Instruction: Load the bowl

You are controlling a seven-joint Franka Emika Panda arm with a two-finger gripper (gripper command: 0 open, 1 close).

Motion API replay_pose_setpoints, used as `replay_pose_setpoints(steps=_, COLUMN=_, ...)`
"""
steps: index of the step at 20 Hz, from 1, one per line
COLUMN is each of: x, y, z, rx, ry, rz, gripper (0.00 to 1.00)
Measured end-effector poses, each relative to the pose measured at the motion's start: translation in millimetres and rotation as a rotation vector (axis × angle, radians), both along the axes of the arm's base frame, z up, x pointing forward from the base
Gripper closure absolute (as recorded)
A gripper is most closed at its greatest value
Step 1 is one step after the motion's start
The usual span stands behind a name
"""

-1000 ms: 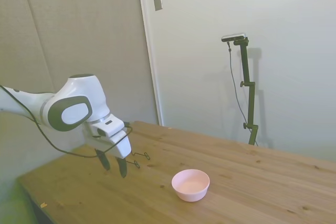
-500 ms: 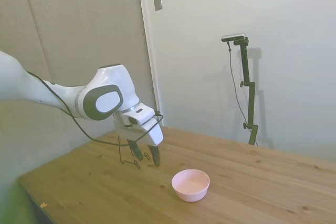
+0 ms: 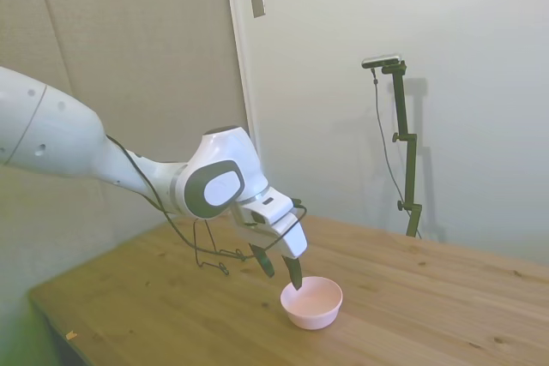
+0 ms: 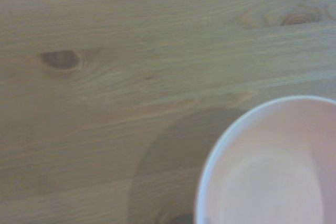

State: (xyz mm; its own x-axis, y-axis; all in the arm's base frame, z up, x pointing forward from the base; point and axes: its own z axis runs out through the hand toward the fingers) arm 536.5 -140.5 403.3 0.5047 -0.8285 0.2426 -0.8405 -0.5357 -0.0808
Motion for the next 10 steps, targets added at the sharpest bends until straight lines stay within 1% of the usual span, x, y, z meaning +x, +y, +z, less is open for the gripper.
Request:
replay_pose_setpoints(steps=8, x=14, y=-11, z=-25, rx=-0.001, ry=0.027, rz=-0.013, gripper=0.0)
replay_pose_setpoints(steps=9, x=15, y=-11, z=-29, rx=-0.001, ry=0.033, rz=-0.012, gripper=1.0)
replay_pose_setpoints(steps=10, x=16, y=-11, z=-32, rx=0.0, ry=0.039, rz=-0.011, gripper=1.0)
